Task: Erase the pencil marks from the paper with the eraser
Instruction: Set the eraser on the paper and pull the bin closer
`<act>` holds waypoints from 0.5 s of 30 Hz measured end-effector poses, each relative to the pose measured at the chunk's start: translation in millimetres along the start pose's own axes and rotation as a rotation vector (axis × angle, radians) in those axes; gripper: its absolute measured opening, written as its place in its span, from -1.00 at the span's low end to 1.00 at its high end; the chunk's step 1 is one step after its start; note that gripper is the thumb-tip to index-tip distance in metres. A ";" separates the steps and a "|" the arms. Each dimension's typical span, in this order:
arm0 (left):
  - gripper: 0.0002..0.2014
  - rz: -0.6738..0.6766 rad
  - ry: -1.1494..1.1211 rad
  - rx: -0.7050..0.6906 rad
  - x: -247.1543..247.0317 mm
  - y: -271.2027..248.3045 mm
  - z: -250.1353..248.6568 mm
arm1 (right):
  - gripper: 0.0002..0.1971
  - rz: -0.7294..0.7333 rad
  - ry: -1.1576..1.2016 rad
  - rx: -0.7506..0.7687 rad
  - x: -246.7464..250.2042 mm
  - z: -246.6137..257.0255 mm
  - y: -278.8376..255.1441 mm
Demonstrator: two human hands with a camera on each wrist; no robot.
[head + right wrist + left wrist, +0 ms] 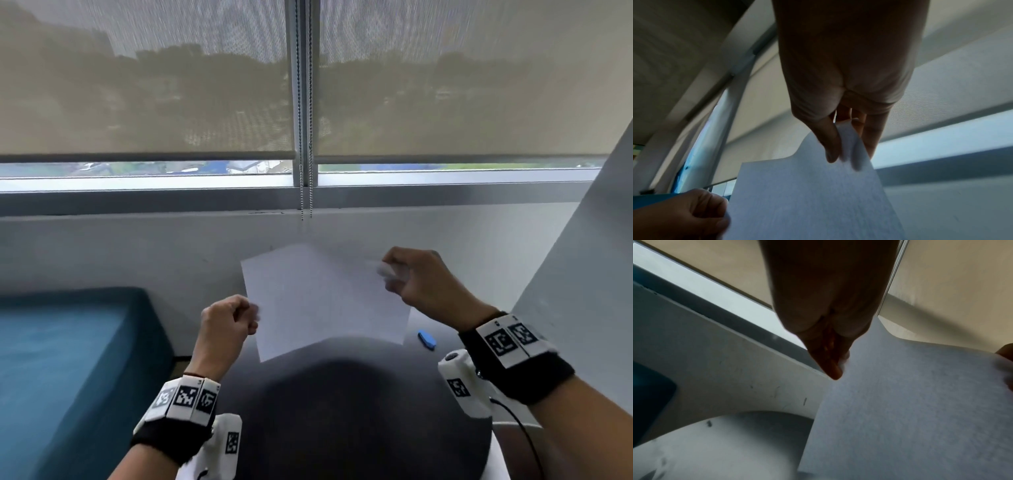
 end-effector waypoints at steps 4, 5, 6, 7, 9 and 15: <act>-0.74 0.039 -0.014 0.061 -4.4 -6.9 15.8 | -0.78 0.087 0.028 -0.089 -20.4 -11.3 -9.3; -0.74 0.034 -0.011 0.048 -3.8 -6.2 16.3 | -0.79 0.079 0.032 -0.092 -19.7 -12.5 -9.8; -0.74 0.028 -0.008 0.032 -2.8 -4.3 17.3 | -0.80 0.060 0.033 -0.089 -18.2 -13.2 -8.9; -0.74 0.024 -0.002 0.021 -1.9 -1.9 18.6 | -0.80 0.038 0.033 -0.087 -16.4 -13.2 -7.8; -0.75 0.034 0.012 0.021 -2.6 2.0 21.1 | -0.79 0.025 0.039 -0.090 -16.1 -12.6 -5.8; -0.76 0.022 -0.055 -0.007 -2.2 10.8 12.6 | -0.78 -0.029 0.087 -0.079 -16.3 -8.6 0.0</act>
Point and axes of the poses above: each hand's wrist, its own y-axis towards the middle knuckle, its own x-axis out of the back of the hand, z = x × y, the point moved 3 cm from there along y, towards the middle knuckle, and after that the axes turned 2 degrees about z, right-handed, at the moved point
